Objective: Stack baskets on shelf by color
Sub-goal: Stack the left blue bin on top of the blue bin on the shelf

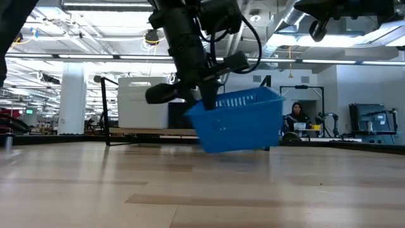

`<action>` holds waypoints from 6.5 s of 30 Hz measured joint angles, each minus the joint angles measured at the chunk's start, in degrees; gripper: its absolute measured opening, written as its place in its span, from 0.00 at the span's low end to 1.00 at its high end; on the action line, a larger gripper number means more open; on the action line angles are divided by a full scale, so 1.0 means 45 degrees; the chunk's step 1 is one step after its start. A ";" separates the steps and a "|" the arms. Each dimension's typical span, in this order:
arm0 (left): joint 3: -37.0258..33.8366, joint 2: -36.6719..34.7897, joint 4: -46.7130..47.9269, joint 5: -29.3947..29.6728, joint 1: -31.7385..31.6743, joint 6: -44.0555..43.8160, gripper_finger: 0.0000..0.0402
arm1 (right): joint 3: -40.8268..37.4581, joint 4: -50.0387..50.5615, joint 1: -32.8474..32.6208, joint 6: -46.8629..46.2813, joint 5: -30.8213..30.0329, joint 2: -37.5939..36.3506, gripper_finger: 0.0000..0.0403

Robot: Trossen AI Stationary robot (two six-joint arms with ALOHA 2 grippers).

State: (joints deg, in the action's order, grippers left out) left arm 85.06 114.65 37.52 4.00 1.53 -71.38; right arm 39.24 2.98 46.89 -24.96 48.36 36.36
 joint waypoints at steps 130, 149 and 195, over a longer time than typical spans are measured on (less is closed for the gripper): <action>0.1778 -1.0531 1.0813 0.7451 0.1042 1.1670 0.27 | 1.0719 1.2799 -1.4229 -2.0155 -1.3077 1.7782 0.48; 0.1783 -1.0530 1.0827 0.7431 0.1047 1.1615 0.27 | 1.0729 1.1595 -1.3357 -1.6362 -1.1783 1.8410 0.03; 0.1783 -1.0525 1.0887 0.7260 0.1047 0.9432 0.27 | 1.7078 1.5640 -0.6420 -0.5961 -1.4679 1.5742 0.00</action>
State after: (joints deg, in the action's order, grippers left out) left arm 93.08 67.29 86.51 36.67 6.24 -28.94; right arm 116.09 73.36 18.00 -51.78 -17.70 107.20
